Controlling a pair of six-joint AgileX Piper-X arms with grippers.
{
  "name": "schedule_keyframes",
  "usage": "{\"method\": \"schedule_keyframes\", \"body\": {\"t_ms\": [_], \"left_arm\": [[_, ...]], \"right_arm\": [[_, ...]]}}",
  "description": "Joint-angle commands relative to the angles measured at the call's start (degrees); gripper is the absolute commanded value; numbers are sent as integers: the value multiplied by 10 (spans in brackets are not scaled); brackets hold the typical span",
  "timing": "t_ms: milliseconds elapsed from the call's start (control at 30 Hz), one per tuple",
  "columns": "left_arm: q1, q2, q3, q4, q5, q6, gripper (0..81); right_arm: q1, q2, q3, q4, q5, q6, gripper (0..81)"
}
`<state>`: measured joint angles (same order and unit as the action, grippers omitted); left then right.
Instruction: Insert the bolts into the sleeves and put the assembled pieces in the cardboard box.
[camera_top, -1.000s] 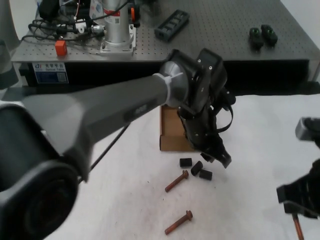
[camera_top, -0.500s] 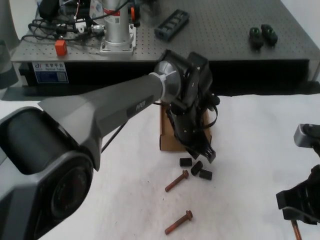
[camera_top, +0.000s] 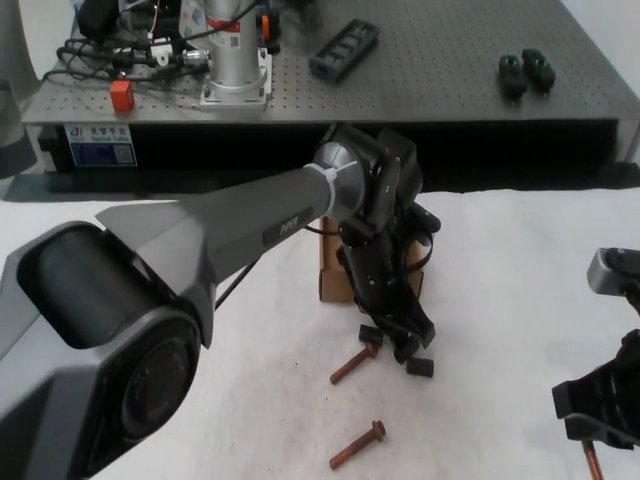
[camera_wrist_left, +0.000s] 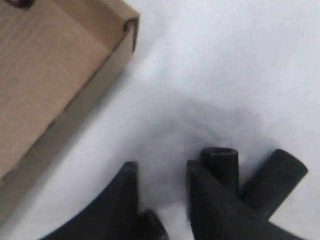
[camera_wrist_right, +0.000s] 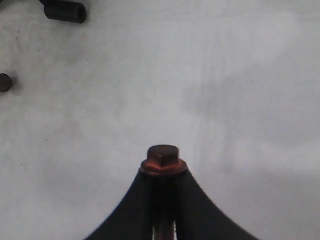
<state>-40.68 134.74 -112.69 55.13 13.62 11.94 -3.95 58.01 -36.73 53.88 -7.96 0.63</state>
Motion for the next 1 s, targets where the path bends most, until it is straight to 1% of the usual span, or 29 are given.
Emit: {"method": "schedule_keyframes", "body": {"t_ms": [0, 200, 367, 500, 600, 667, 800, 967], "left_arm": [[-2, -6, -5, 6, 26, -13, 237], [-2, -16, -7, 4, 38, -23, 237], [-2, -27, -9, 4, 68, -20, 237], [-7, -30, -9, 15, 83, 1, 237], [-19, -30, -9, 43, 80, 44, 237], [-27, -30, -9, 49, 62, 63, 237], [-44, -30, -9, 31, -19, 82, 237], [-47, -30, -9, 21, -22, 83, 237]], "right_arm": [[-2, -5, 0, -6, -8, -3, 51], [-2, -5, 0, -6, -8, -3, 51], [1, -5, 0, -6, -8, -3, 51], [1, -5, 0, -6, -8, -3, 51], [1, -5, 0, -6, -8, -3, 51], [1, -5, 0, -6, -8, -3, 51], [1, -5, 0, -6, -9, -3, 51], [1, -5, 0, -6, -31, -3, 51]]}}
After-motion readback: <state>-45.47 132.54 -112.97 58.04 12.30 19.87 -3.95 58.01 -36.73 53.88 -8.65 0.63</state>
